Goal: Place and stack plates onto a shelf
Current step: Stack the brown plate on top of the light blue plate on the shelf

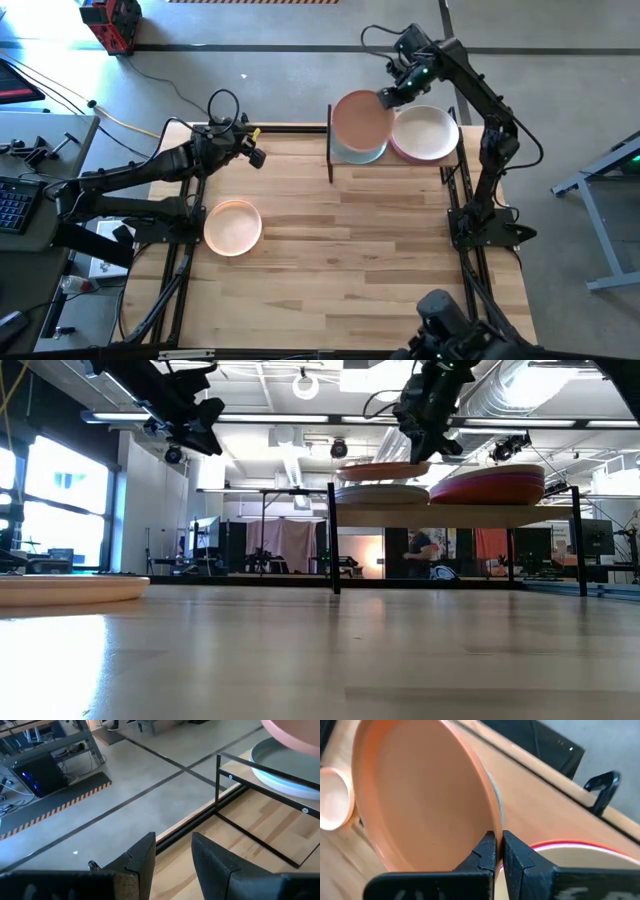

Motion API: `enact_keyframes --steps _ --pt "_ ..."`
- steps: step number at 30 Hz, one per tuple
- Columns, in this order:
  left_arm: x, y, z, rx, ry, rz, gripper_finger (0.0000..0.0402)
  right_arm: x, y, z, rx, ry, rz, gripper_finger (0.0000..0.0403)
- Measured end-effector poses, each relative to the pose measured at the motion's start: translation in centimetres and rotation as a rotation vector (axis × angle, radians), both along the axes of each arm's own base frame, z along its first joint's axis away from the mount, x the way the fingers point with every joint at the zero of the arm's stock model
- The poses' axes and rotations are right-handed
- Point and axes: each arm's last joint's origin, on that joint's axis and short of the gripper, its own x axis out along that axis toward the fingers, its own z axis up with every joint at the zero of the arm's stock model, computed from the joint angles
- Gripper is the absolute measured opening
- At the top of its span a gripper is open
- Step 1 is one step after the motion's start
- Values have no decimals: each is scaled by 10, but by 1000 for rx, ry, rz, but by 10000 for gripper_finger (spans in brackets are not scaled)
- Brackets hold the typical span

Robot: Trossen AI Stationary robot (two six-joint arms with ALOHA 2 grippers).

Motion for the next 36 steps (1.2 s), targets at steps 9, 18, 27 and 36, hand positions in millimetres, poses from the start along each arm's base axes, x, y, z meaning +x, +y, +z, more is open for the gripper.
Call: enact_keyframes --steps 9,18,27,36 --pt "0 0 0 0 1 0 115 15 6 -11 55 42 33 0" --pt "0 0 0 0 2 0 115 28 6 -23 89 71 61 0" --pt "0 0 0 0 2 0 115 26 6 -26 93 116 34 0" --pt "0 0 0 14 27 -10 115 26 6 -26 82 126 28 0"
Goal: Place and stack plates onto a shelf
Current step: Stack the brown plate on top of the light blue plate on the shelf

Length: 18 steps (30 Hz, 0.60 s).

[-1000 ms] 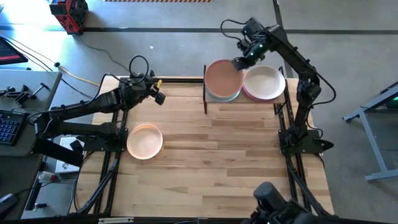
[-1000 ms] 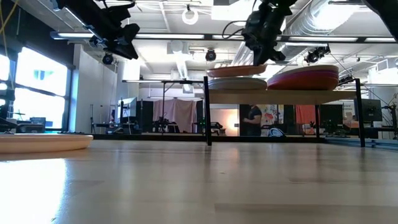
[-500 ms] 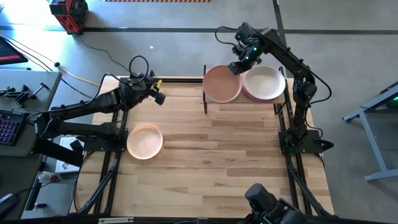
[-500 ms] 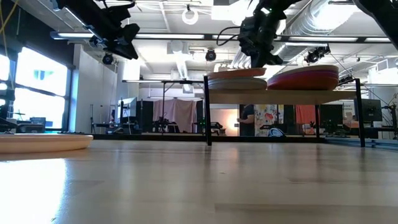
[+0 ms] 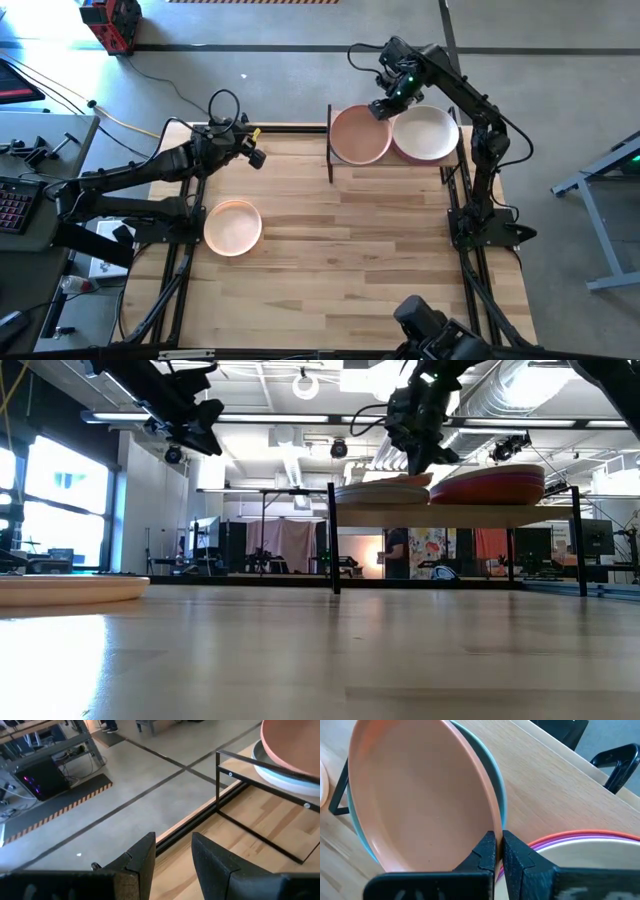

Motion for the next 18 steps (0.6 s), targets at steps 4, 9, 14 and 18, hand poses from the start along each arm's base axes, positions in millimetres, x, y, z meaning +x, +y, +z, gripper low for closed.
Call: enact_keyframes --steps 4,9,14,18 --pt "0 0 0 6 10 -5 115 0 0 0 -5 -3 2 0" --pt "0 0 0 6 10 -5 115 1 -2 0 -20 -14 2 0" --pt "0 0 0 6 10 -5 115 2 -2 1 -23 -18 3 0" --pt "0 0 0 6 10 -5 115 2 -2 1 -23 -18 3 0"
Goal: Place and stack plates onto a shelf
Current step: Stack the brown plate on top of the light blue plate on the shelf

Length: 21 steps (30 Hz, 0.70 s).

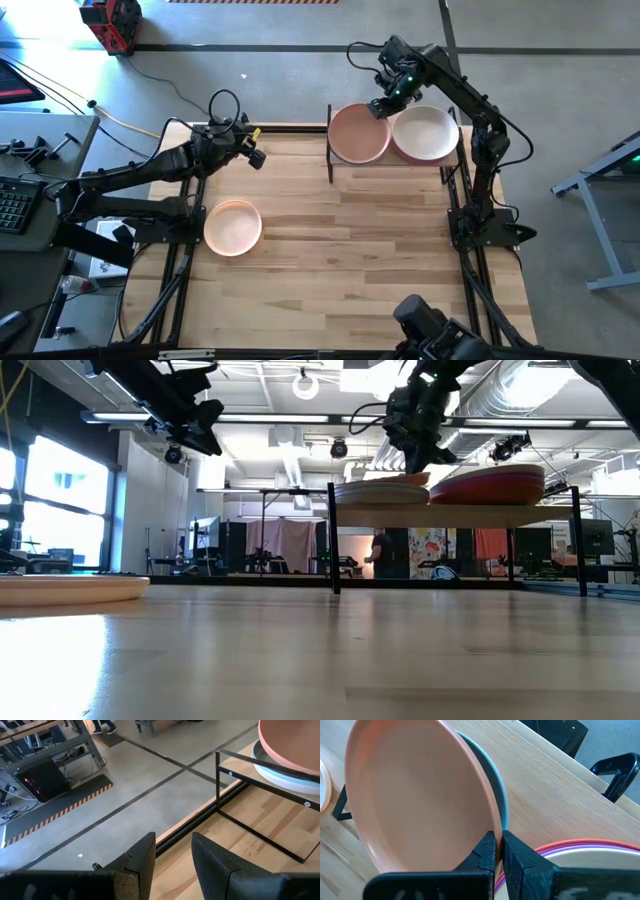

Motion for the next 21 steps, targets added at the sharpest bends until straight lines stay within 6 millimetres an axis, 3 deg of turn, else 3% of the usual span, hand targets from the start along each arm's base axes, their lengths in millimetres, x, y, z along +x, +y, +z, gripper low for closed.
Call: enact_keyframes --steps 6,15,21 --pt "0 0 0 0 0 0 115 0 0 0 3 1 0 4" --pt "0 0 0 0 0 0 115 7 6 0 -45 47 14 80" --pt "0 0 0 0 0 0 115 7 4 0 -61 34 21 94"
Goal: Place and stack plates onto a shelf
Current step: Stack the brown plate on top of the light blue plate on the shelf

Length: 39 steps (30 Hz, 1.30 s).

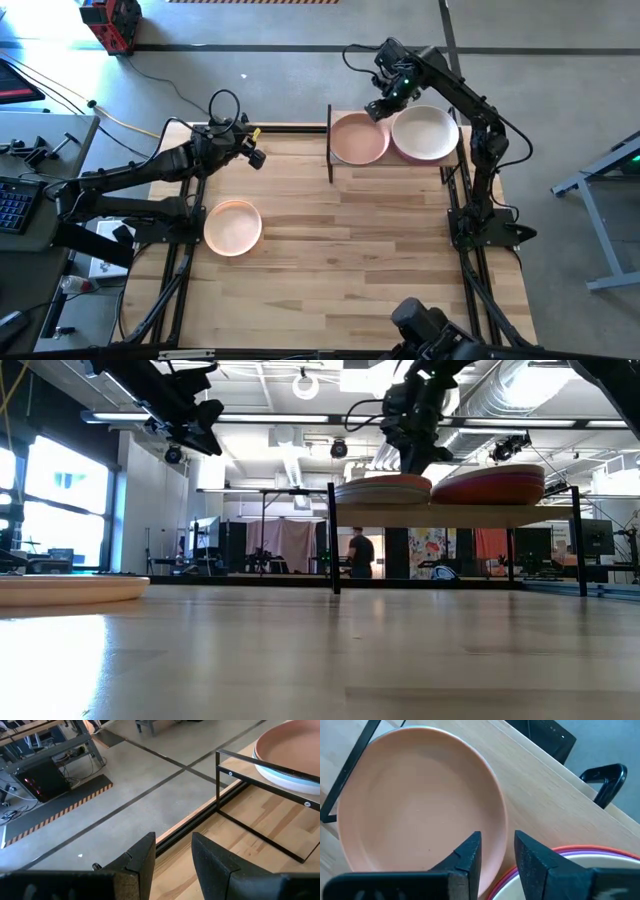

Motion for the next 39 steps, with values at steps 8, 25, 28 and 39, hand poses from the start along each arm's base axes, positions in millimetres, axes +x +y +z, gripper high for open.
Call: enact_keyframes --steps 8,25,28,39 --pt "0 0 0 1 2 -1 115 -2 5 1 110 -46 3 94" --pt "-1 0 -1 -2 20 -4 115 57 60 -24 101 157 110 94" --pt "-1 0 -1 5 32 -9 115 62 57 -35 121 186 92 94" --pt "-1 0 -1 6 35 -10 115 69 49 -47 116 200 72 94"
